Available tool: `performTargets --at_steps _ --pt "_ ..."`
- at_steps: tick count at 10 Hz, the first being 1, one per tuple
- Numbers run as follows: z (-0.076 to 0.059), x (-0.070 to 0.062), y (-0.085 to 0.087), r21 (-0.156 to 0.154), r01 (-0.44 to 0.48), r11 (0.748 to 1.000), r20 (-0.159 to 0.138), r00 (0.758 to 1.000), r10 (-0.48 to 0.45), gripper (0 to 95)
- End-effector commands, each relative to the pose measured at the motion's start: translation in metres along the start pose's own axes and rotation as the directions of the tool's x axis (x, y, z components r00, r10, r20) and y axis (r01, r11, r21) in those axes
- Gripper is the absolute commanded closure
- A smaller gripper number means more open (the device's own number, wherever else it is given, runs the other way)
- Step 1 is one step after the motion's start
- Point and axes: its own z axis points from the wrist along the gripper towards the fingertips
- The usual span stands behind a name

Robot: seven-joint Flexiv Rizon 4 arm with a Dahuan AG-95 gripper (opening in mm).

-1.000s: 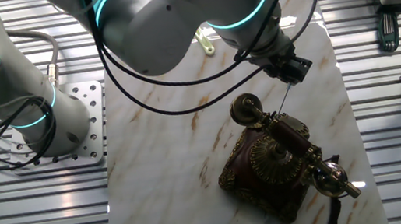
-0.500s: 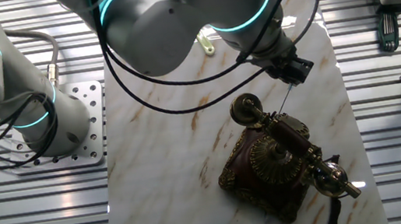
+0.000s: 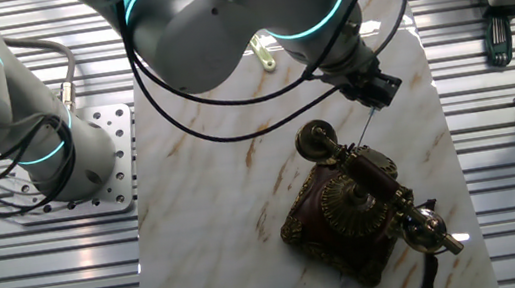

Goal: Dial a number on an old rotary phone

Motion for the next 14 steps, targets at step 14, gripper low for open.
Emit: performTargets --at_steps 14 --pt "0.0028 -0.0006 -0.0010 0.033 -0.060 0.998 -0.031 0.998 0.061 95.0"
